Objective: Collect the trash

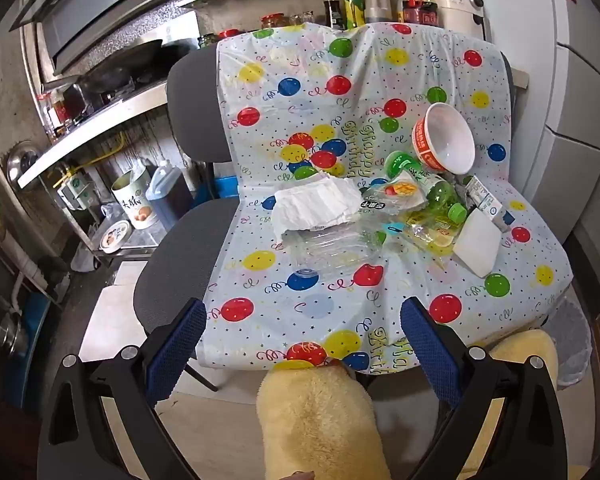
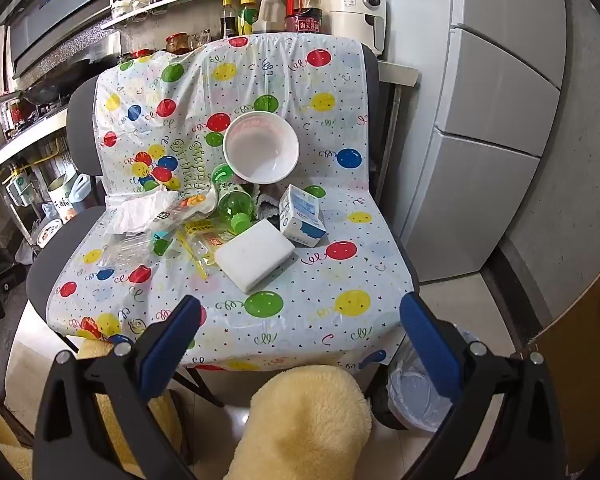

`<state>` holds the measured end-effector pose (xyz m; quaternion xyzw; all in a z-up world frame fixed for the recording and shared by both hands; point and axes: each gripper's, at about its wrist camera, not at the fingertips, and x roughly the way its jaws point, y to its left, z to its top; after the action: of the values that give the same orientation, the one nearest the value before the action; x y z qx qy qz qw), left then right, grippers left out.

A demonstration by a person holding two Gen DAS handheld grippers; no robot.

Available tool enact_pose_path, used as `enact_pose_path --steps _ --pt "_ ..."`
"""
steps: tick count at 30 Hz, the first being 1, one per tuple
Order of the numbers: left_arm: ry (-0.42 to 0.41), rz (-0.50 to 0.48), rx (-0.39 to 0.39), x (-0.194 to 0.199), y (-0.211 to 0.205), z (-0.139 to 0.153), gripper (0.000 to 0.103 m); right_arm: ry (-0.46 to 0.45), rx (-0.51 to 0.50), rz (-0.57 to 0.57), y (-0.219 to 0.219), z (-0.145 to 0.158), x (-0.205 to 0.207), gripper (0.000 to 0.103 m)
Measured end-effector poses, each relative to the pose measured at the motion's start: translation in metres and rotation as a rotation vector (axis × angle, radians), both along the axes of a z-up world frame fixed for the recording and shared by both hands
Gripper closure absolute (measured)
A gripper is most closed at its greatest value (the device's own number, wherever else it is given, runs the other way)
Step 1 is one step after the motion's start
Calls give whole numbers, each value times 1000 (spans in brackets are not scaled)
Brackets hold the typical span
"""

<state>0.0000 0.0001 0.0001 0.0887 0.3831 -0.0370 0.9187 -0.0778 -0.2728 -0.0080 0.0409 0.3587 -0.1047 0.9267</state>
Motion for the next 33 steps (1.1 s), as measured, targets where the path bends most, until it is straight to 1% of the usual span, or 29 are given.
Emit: enact_pose_path --steps 19,29,33 --pt "4 -3 2 1 -3 -1 7 -2 4 -11 -2 0 -1 6" --pt "1 9 -2 -1 5 -1 7 1 2 -8 -2 -1 -2 6" --pt "4 11 -3 4 8 -1 7 1 4 -9 -4 -3 1 6"
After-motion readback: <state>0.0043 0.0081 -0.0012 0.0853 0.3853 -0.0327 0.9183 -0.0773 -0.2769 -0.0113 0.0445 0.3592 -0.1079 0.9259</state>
